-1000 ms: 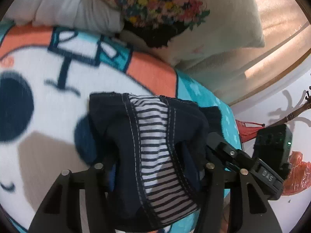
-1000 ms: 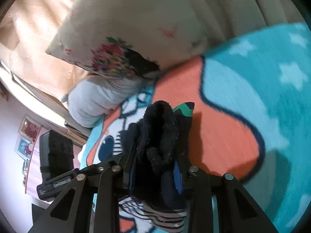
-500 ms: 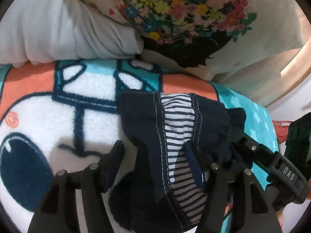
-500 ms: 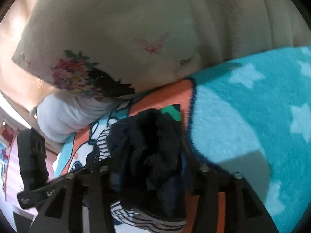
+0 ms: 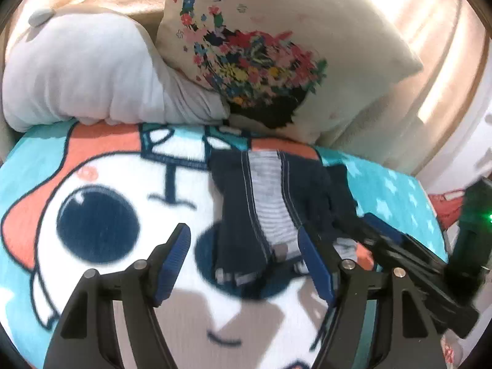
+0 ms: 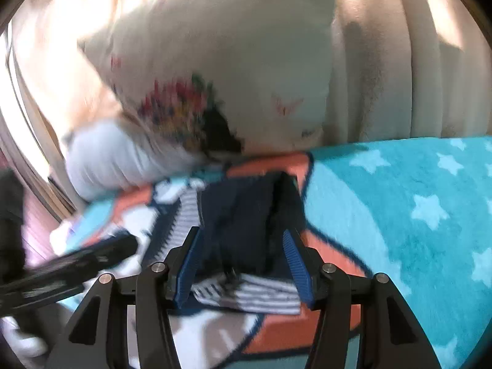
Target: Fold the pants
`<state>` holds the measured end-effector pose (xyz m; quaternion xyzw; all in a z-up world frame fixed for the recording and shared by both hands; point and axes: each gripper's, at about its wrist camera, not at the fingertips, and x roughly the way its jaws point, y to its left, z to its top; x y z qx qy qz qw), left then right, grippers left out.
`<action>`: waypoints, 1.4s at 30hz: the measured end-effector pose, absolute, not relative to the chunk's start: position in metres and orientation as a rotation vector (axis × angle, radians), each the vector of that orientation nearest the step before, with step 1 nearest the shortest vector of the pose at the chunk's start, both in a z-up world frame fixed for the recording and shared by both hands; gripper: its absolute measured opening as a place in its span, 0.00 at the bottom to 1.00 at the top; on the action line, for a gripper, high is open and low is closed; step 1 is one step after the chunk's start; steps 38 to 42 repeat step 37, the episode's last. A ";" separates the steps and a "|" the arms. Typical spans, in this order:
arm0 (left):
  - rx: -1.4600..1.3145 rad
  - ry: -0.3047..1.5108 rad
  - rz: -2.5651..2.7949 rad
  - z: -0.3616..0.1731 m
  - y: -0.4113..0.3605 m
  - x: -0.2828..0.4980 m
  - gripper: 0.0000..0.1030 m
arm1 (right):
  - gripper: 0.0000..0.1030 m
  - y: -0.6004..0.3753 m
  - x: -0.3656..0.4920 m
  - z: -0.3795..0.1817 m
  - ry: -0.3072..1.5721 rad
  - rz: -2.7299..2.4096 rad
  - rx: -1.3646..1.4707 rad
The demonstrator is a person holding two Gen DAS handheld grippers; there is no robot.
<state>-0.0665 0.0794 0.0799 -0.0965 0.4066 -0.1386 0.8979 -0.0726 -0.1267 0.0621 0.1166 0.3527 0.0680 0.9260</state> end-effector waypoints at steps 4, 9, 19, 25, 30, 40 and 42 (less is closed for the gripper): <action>-0.102 0.757 -0.240 0.080 0.071 -0.108 0.72 | 0.56 -0.140 -0.093 0.042 0.754 0.119 0.318; -0.040 0.602 -0.131 0.084 0.063 -0.156 0.89 | 0.61 -0.157 -0.139 0.032 0.780 0.052 0.335; 0.007 0.611 -0.050 0.084 0.053 -0.186 0.99 | 0.67 -0.146 -0.188 0.026 0.834 0.003 0.210; -0.021 0.763 -0.117 0.060 0.049 -0.172 0.99 | 0.69 -0.139 -0.185 0.021 0.846 -0.052 0.141; -0.035 0.802 -0.139 0.054 0.047 -0.167 0.99 | 0.70 -0.140 -0.181 0.021 0.850 -0.056 0.138; -0.038 0.830 -0.142 0.051 0.050 -0.157 0.99 | 0.70 -0.133 -0.172 0.022 0.857 -0.043 0.126; -0.038 0.830 -0.142 0.051 0.050 -0.157 0.99 | 0.70 -0.133 -0.172 0.022 0.857 -0.043 0.126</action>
